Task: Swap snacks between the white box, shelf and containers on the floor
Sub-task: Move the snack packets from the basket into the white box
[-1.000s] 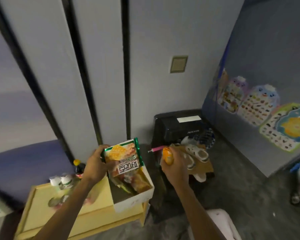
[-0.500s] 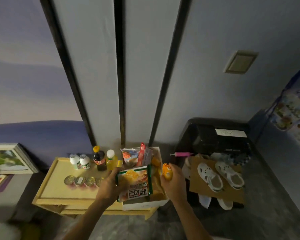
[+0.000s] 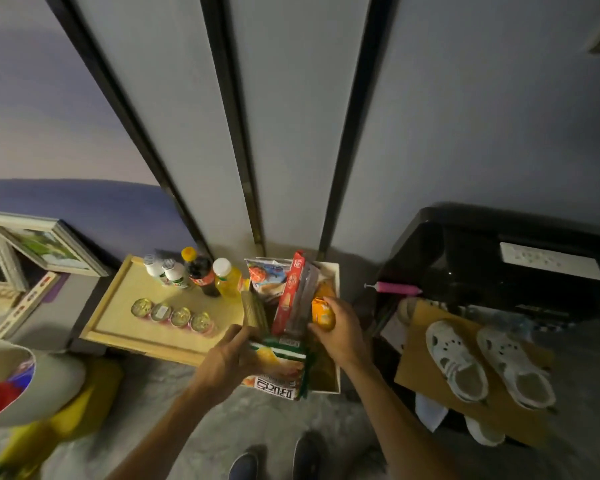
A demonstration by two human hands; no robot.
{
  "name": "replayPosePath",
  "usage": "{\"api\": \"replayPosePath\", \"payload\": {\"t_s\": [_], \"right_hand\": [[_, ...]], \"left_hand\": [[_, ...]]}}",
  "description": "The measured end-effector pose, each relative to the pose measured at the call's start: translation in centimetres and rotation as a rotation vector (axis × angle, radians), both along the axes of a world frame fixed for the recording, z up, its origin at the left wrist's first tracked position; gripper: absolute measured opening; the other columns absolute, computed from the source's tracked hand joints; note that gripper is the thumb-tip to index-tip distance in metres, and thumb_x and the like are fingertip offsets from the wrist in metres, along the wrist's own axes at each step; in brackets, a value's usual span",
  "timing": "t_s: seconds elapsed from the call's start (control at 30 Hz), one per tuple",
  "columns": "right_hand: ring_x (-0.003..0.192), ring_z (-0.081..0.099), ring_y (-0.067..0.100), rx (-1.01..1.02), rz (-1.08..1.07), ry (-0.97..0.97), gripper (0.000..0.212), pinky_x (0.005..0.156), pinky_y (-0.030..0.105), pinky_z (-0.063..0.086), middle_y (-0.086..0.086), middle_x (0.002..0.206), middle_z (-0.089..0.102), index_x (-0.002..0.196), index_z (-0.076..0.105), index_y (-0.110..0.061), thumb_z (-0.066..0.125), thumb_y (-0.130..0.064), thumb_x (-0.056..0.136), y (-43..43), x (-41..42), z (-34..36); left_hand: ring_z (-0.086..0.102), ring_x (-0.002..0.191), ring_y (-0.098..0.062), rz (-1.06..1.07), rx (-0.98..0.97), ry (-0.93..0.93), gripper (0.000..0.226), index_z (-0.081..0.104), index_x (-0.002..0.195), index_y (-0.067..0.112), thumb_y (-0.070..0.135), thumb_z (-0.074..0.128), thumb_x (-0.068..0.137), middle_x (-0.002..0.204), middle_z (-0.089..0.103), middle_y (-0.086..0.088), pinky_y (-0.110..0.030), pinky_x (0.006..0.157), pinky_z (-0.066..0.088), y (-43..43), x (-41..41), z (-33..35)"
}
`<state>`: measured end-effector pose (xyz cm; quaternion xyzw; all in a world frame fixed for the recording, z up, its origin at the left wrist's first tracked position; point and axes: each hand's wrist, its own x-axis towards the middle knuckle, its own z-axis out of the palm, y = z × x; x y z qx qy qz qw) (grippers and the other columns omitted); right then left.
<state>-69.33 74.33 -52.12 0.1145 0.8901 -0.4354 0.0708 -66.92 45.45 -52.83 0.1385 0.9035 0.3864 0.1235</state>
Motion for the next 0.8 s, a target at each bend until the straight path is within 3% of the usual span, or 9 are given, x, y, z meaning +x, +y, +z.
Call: {"api": "replayPosePath", "payload": {"t_s": [0.07, 0.13, 0.23, 0.27, 0.33, 0.4, 0.5, 0.63, 0.8], "right_hand": [[0.131, 0.05, 0.007, -0.035, 0.066, -0.035, 0.073, 0.11, 0.025, 0.044, -0.006, 0.148, 0.053, 0.152, 0.051, -0.022, 0.086, -0.028, 0.088, -0.4, -0.1, -0.8], [0.134, 0.049, 0.007, -0.041, 0.109, -0.063, 0.069, 0.107, 0.017, 0.042, -0.008, 0.15, 0.05, 0.152, 0.049, -0.022, 0.083, -0.029, 0.092, -0.9, 0.5, -1.8], [0.141, 0.05, 0.018, 0.001, 0.09, -0.082, 0.07, 0.113, 0.025, 0.044, 0.003, 0.155, 0.05, 0.152, 0.049, -0.018, 0.082, -0.03, 0.092, -1.7, 1.5, -3.0], [0.142, 0.049, 0.02, 0.021, 0.1, -0.085, 0.07, 0.112, 0.02, 0.039, 0.004, 0.156, 0.049, 0.153, 0.048, -0.017, 0.082, -0.028, 0.092, -1.8, 1.8, -3.1], [0.144, 0.047, 0.02, 0.044, 0.11, -0.096, 0.072, 0.112, 0.018, 0.034, 0.005, 0.159, 0.048, 0.154, 0.048, -0.016, 0.083, -0.022, 0.092, -1.9, 1.8, -2.7], [0.145, 0.048, 0.021, 0.063, 0.109, -0.073, 0.073, 0.116, 0.028, 0.039, 0.004, 0.159, 0.049, 0.154, 0.05, -0.017, 0.084, -0.021, 0.09, -2.0, 1.7, -1.9], [0.142, 0.053, 0.019, 0.082, 0.095, -0.063, 0.072, 0.116, 0.038, 0.047, -0.002, 0.155, 0.054, 0.151, 0.052, -0.024, 0.086, -0.025, 0.088, -2.4, 1.9, -0.2], [0.135, 0.057, 0.013, 0.089, 0.078, -0.023, 0.063, 0.109, 0.032, 0.051, -0.009, 0.148, 0.059, 0.148, 0.054, -0.03, 0.081, -0.036, 0.092, -2.5, 2.9, 2.5], [0.135, 0.055, 0.008, 0.136, 0.038, 0.039, 0.064, 0.109, 0.034, 0.053, -0.014, 0.149, 0.057, 0.149, 0.05, -0.034, 0.073, -0.055, 0.093, -3.0, 4.5, 8.0]], "left_hand": [[0.063, 0.096, -0.006, 0.051, 0.004, -0.005, 0.068, 0.057, 0.128, 0.044, 0.022, 0.095, 0.075, 0.118, 0.056, 0.011, -0.035, 0.074, 0.06, 0.2, 0.8, -1.2], [0.065, 0.094, -0.01, 0.096, 0.001, 0.0, 0.067, 0.058, 0.128, 0.038, 0.026, 0.097, 0.074, 0.116, 0.056, 0.011, -0.032, 0.075, 0.06, 0.9, 1.3, -2.3], [0.064, 0.09, -0.013, 0.137, -0.015, -0.009, 0.07, 0.062, 0.127, 0.03, 0.023, 0.1, 0.069, 0.114, 0.055, 0.008, -0.028, 0.073, 0.054, 1.8, 2.3, -3.2], [0.065, 0.091, -0.015, 0.148, -0.007, -0.018, 0.07, 0.062, 0.127, 0.03, 0.02, 0.1, 0.069, 0.115, 0.056, 0.006, -0.029, 0.074, 0.056, 1.8, 2.5, -3.3], [0.067, 0.093, -0.019, 0.156, 0.002, -0.018, 0.071, 0.059, 0.126, 0.034, 0.016, 0.098, 0.07, 0.118, 0.055, 0.005, -0.035, 0.076, 0.06, 1.3, 2.7, -3.2], [0.065, 0.096, -0.02, 0.149, -0.016, 0.003, 0.071, 0.059, 0.127, 0.034, 0.015, 0.098, 0.07, 0.124, 0.053, 0.004, -0.044, 0.078, 0.062, 0.5, 2.6, -3.0], [0.065, 0.103, -0.018, 0.079, -0.026, 0.061, 0.063, 0.062, 0.13, 0.031, 0.036, 0.095, 0.076, 0.131, 0.051, 0.007, -0.043, 0.08, 0.064, -0.9, 2.2, -2.0], [0.065, 0.112, -0.015, -0.028, -0.072, 0.139, 0.074, 0.061, 0.137, 0.034, 0.08, 0.071, 0.08, 0.14, 0.05, 0.009, -0.035, 0.08, 0.064, -2.8, 1.9, 0.5], [0.057, 0.123, -0.008, -0.018, -0.056, 0.163, 0.09, 0.053, 0.15, 0.034, 0.085, 0.072, 0.077, 0.153, 0.048, 0.012, -0.039, 0.093, 0.058, -4.5, 1.2, 5.4]]}}
